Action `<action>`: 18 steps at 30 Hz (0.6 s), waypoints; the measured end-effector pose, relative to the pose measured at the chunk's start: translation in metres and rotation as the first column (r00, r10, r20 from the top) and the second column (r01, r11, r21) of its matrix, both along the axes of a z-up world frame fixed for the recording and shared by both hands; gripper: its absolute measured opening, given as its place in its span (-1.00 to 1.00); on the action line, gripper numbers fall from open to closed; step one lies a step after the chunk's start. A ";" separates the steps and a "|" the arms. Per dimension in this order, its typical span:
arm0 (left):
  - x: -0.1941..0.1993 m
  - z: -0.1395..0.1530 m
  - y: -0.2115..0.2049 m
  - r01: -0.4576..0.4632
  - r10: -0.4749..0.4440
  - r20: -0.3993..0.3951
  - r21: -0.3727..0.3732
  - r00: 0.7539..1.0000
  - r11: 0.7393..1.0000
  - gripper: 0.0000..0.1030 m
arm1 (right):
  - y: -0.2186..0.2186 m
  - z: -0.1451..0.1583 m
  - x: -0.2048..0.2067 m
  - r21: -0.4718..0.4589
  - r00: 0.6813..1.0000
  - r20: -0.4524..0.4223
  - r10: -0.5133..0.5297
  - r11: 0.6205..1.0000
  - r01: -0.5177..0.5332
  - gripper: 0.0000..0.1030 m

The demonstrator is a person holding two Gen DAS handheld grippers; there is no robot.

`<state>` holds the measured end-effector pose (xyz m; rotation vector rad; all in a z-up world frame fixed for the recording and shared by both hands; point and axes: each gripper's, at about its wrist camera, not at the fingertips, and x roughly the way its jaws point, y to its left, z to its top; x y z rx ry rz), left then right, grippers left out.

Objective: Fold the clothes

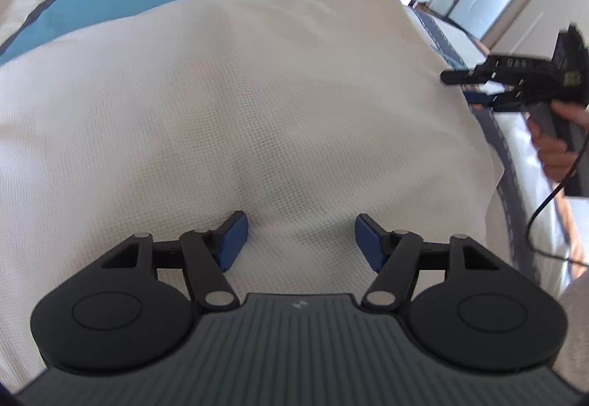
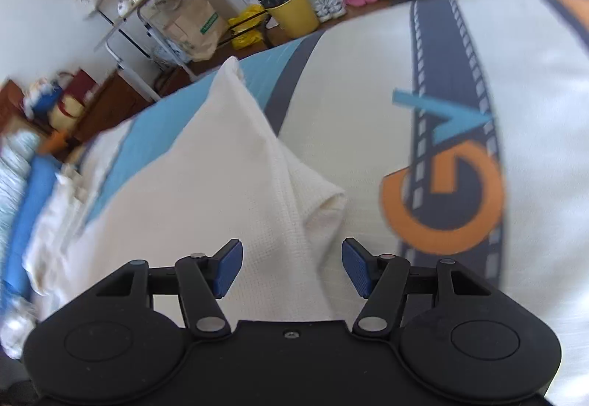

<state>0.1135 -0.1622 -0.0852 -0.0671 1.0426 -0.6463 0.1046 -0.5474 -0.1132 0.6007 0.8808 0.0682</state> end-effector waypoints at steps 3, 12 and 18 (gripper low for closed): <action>0.000 0.008 0.020 -0.053 0.052 -0.009 -0.073 0.999 0.996 0.24 | 0.005 -0.007 0.009 0.007 0.998 0.064 0.005 1.000 -0.006 0.32; -0.004 0.028 0.105 -0.208 0.211 0.051 -0.057 0.976 0.976 0.21 | 0.075 0.047 0.011 -0.065 0.970 0.231 0.074 0.996 -0.060 -0.79; 0.001 0.047 0.167 -0.283 0.292 0.112 -0.089 0.950 0.955 0.21 | 0.193 0.123 0.011 -0.194 0.918 0.317 0.237 0.964 -0.182 -0.79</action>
